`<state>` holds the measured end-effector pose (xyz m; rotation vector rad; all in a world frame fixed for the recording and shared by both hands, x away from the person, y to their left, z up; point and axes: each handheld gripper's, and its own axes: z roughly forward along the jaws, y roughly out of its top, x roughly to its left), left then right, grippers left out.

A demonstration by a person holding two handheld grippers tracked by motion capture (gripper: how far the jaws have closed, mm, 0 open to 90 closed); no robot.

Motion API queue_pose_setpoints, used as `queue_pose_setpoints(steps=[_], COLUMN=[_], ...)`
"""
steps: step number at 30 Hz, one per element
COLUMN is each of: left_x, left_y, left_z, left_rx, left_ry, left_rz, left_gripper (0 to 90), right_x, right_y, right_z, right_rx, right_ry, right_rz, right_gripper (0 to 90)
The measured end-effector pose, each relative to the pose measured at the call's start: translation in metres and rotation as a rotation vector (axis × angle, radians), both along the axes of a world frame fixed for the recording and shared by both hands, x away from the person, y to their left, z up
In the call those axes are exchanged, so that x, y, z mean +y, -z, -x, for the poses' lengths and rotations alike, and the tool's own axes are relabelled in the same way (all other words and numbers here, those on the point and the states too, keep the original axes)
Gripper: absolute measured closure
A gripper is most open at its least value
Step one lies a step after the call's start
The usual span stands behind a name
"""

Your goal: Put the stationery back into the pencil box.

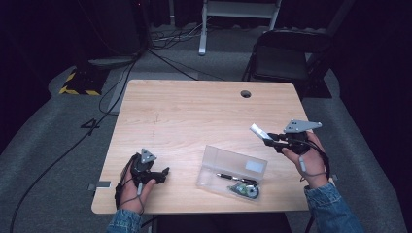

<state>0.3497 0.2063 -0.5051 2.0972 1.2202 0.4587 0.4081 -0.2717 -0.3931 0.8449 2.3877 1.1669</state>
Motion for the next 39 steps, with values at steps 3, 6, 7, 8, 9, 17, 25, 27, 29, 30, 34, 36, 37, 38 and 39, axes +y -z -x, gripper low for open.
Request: queue_pose_setpoints(steps=[3,6,7,8,9,17,25,27,29,30,34,36,37,38,39], left_x=[0.0,0.0,0.0,0.0,0.0,0.0,0.0,0.0,0.0,0.0,0.0,0.0,-0.001,-0.001,0.0], left_y=[0.0,0.0,0.0,0.0,0.0,0.0,0.0,0.0,0.0,0.0,0.0,0.0,0.0,0.0,0.0], left_z=[0.0,0.0,0.0,0.0,0.0,0.0,-0.001,-0.001,-0.001,-0.001,-0.002,-0.002,-0.002,-0.003,-0.003], left_rx=[0.0,0.001,0.0,0.0,0.0,0.0,0.0,0.003,0.0,0.0,0.001,0.002,0.002,0.002,0.0], left_ry=[0.0,0.0,0.001,0.002,0.001,0.002,0.007,0.008,0.009,0.009,0.014,0.014,0.012,0.013,0.015], left_rz=[0.0,0.001,0.001,0.0,0.0,0.0,-0.003,-0.003,-0.002,-0.002,-0.002,-0.002,0.001,0.0,-0.005], left_gripper=[14.2,14.2,14.2,14.2,14.2,14.2,14.1,14.1,14.1,14.1,14.0,14.0,14.0,14.0,14.0], right_x=[0.004,0.008,0.009,0.01,0.012,0.021,0.031,0.035,0.039,0.04,0.048,0.051,0.053,0.055,0.057], right_y=[-0.004,-0.006,-0.007,-0.007,-0.008,-0.011,-0.012,-0.012,-0.012,-0.011,-0.01,-0.009,-0.008,-0.008,-0.007], right_z=[0.004,0.007,0.008,0.009,0.01,0.017,0.023,0.025,0.028,0.028,0.033,0.035,0.036,0.037,0.038], right_rx=[-0.003,-0.003,-0.002,-0.004,-0.003,0.0,0.017,0.029,0.029,0.028,0.034,0.039,0.043,0.045,0.05], right_ry=[-0.021,-0.039,-0.044,-0.05,-0.055,-0.101,-0.16,-0.189,-0.213,-0.223,-0.261,-0.282,-0.291,-0.3,-0.307], right_rz=[-0.001,0.0,-0.003,-0.001,-0.001,0.003,0.008,0.009,0.02,0.022,0.033,0.042,0.047,0.049,0.05], right_gripper=[71.9,71.9,71.9,71.9,71.9,71.9,71.9,71.9,71.9,71.9,71.9,71.9,71.9,71.9,71.9])
